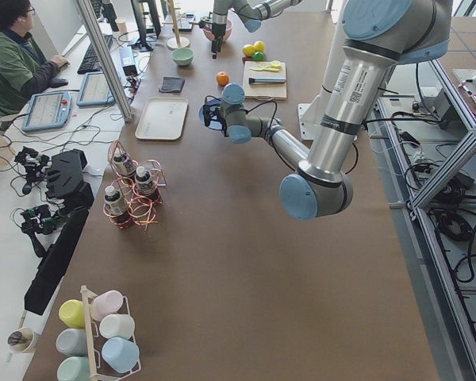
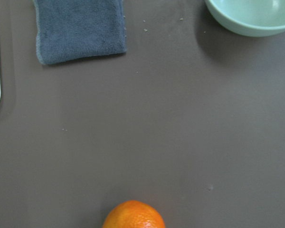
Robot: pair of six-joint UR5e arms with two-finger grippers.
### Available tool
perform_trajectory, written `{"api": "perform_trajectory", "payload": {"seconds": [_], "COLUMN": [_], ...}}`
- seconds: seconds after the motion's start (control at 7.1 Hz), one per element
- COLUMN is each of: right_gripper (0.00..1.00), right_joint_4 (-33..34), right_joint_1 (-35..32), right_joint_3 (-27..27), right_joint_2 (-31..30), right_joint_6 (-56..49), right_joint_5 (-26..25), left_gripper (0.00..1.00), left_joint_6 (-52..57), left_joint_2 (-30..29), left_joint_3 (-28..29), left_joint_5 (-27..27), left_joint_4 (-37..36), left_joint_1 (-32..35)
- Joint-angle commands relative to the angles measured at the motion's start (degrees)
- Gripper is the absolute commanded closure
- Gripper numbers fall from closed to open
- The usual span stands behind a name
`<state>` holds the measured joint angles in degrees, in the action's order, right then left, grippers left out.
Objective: Pick orange to plate
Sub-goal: 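Lower the right gripper over the orange and close on it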
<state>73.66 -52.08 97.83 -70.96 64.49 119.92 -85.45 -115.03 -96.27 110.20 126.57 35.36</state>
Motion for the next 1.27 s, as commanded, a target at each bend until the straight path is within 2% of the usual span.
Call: {"api": "perform_trajectory", "payload": {"seconds": [0.0, 0.28, 0.7, 0.99, 1.13], "right_gripper": [0.00, 0.00, 0.00, 0.00, 0.00], "right_joint_4": [0.08, 0.08, 0.16, 0.16, 0.08], "right_joint_1": [2.94, 4.17, 5.14, 5.93, 6.28], "right_joint_3": [-4.64, -4.93, -5.01, -5.10, -5.80], "right_joint_2": [4.50, 4.78, 4.78, 4.78, 4.69], "right_joint_6": [1.69, 1.69, 1.78, 1.78, 1.78], "right_joint_5": [-2.14, -2.41, -2.85, -3.55, -3.81], "left_gripper": [1.00, 1.00, 1.00, 0.03, 0.02], "left_joint_6": [-3.39, -3.58, -3.32, -3.06, -2.97], "left_joint_2": [-3.44, -4.33, -5.12, -5.12, -5.12], "left_joint_3": [0.38, 1.08, 5.13, 4.69, 4.17], "left_joint_5": [-7.87, -13.50, -14.22, -13.62, -12.22], "left_joint_4": [-2.37, -3.52, -2.73, -2.64, -2.90], "left_joint_1": [-7.12, -11.18, -11.28, -9.09, -7.60]}}
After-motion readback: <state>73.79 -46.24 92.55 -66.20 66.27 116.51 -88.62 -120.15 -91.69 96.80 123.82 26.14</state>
